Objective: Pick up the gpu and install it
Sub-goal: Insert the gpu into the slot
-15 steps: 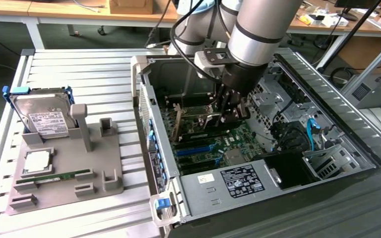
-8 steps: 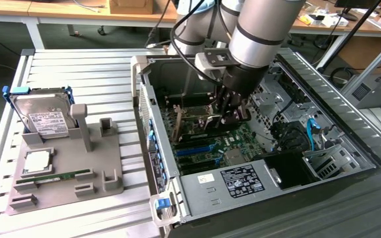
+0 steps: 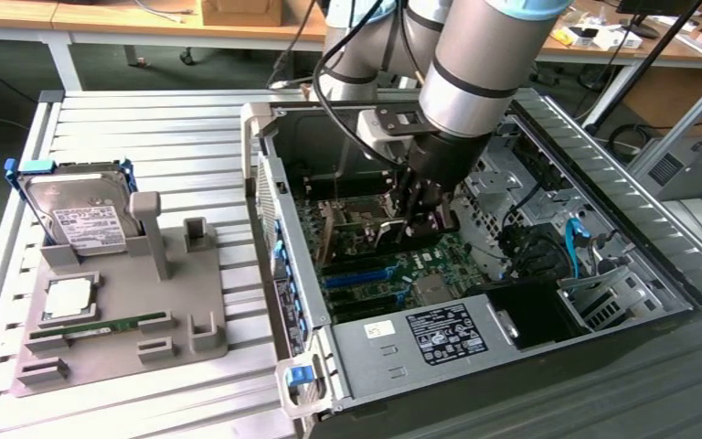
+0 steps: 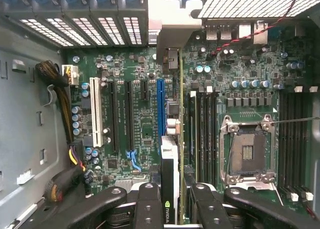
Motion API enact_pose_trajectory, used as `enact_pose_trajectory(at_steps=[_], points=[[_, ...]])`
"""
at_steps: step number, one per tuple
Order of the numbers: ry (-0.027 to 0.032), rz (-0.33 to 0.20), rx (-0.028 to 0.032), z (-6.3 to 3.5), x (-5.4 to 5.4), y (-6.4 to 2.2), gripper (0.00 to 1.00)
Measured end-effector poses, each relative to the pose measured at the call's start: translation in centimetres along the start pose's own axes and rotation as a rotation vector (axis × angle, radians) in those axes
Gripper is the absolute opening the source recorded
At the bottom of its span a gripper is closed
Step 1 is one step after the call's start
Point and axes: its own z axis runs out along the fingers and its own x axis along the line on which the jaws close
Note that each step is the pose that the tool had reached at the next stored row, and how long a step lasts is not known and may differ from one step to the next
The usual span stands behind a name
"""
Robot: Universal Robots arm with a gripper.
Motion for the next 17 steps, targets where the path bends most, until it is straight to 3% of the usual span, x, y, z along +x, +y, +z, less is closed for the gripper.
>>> enact_pose_trajectory(at_steps=[17], points=[[0.0001,0.0,0.0,-0.02,0.84,0.2,0.27]])
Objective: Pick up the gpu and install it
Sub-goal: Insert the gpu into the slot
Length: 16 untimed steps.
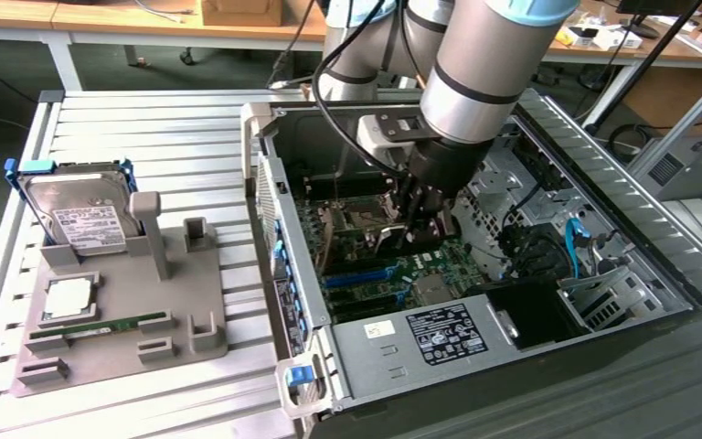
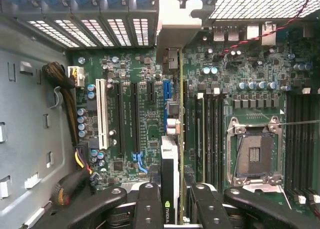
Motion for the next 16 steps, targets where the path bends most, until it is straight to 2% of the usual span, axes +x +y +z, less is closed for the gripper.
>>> enact_pose_trajectory(at_steps=[9,16], points=[[0.0002,0.0,0.0,0.98,0.0,0.06,0.27],[0.0002,0.0,0.0002,1.04,0.0,0.16,0.27]])
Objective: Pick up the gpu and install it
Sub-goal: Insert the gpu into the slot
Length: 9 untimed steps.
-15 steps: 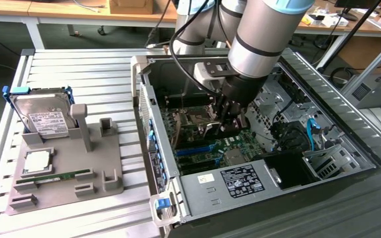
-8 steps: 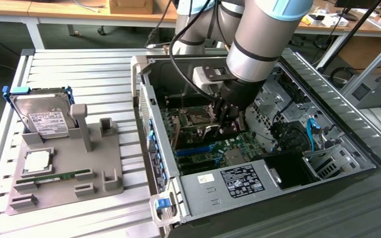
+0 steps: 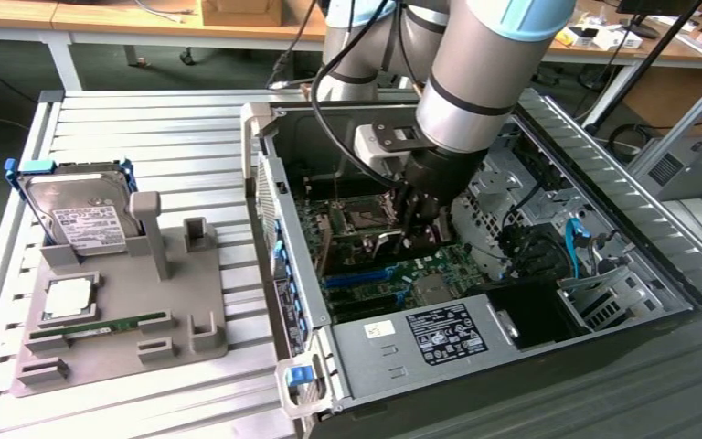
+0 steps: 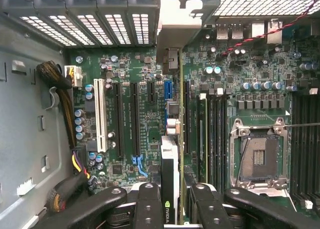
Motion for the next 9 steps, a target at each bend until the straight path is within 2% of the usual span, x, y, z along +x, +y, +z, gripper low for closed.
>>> enact_pose_trajectory(at_steps=[9], points=[[0.0002,0.002,-0.0001,-0.01,0.26,0.32,0.27]])
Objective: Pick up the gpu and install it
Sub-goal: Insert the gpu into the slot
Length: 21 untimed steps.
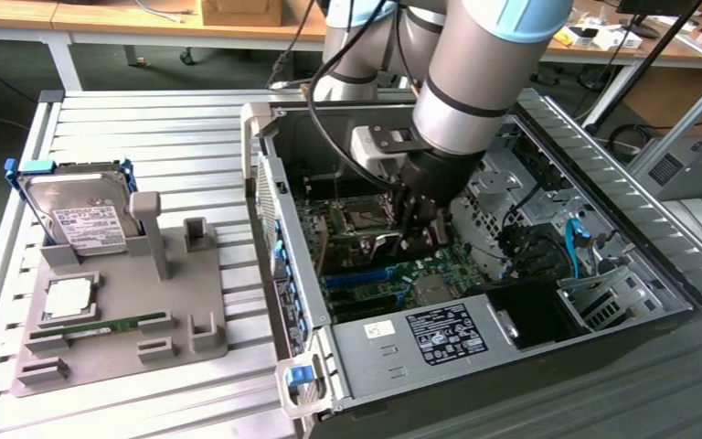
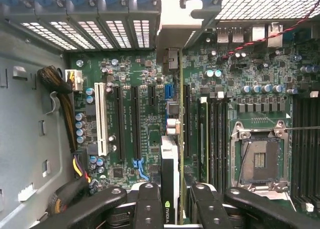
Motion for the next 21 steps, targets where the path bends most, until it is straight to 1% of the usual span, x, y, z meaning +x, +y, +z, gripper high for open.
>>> enact_pose_trajectory(at_steps=[6,11,17,21], points=[[-0.0001,0.0,0.0001,-0.01,0.36,0.03,0.27],[0.0,0.0,0.0001,0.01,0.38,0.4,0.27],[0.0013,0.0,0.0001,0.71,0.42,0.72,0.27],[0.0025,0.0,0.0,0.87,0.43,0.76,0.27]])
